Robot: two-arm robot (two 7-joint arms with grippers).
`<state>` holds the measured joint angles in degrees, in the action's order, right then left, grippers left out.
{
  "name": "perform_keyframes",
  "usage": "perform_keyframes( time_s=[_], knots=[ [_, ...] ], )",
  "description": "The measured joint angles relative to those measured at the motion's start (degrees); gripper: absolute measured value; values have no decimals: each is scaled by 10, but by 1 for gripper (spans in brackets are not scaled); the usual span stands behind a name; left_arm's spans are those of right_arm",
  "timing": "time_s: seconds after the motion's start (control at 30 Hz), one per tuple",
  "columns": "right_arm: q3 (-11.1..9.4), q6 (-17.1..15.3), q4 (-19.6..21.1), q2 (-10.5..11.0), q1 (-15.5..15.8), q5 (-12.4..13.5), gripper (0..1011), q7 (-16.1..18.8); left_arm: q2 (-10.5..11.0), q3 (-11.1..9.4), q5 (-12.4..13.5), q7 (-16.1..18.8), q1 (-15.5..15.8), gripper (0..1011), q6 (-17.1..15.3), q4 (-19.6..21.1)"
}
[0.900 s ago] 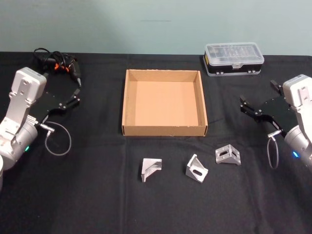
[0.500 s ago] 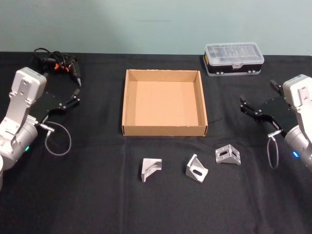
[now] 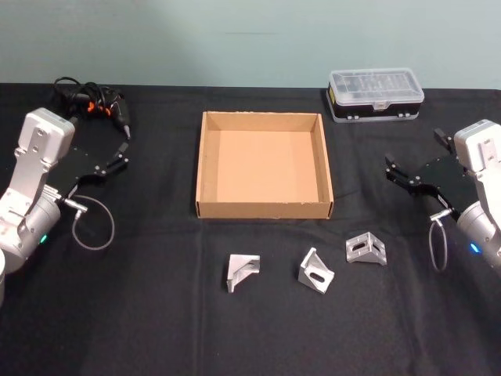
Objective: Use one hand to pick up the angle iron from the table and place it into the box.
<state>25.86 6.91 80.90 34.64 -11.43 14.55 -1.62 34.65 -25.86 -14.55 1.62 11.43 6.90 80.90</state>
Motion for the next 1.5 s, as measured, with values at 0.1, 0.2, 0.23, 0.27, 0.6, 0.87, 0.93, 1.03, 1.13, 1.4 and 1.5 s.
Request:
perform_keyframes(
  time_s=[0.1,0.2,0.23,0.27,0.6,0.87,0.93,1.03,1.13,1.4,1.5],
  knots=[
    [0,0,0,0,0,0,1004,0,0,0,0,0,0,1000,0,0],
    [0,0,0,0,0,0,1004,0,0,0,0,0,0,1000,0,0],
    [0,0,0,0,0,0,1004,0,0,0,0,0,0,1000,0,0],
    [0,0,0,0,0,0,1004,0,0,0,0,0,0,1000,0,0],
    [0,0,0,0,0,0,1004,0,0,0,0,0,0,1000,0,0],
    [-11,0,6,11,-6,4,1004,43,0,0,0,0,0,1000,0,0],
    [-14,1,10,15,-8,7,1004,58,0,0,0,0,0,1000,0,0],
    [-19,2,18,23,-13,20,1004,96,0,0,0,0,0,1000,0,0],
    [-25,3,25,28,-15,34,1004,121,0,0,0,0,0,1000,0,0],
    [-53,-10,60,53,-26,93,1004,214,0,0,0,0,0,1000,0,0],
    [-58,-21,68,61,-32,108,1004,242,0,0,0,0,0,1000,0,0]
  ],
)
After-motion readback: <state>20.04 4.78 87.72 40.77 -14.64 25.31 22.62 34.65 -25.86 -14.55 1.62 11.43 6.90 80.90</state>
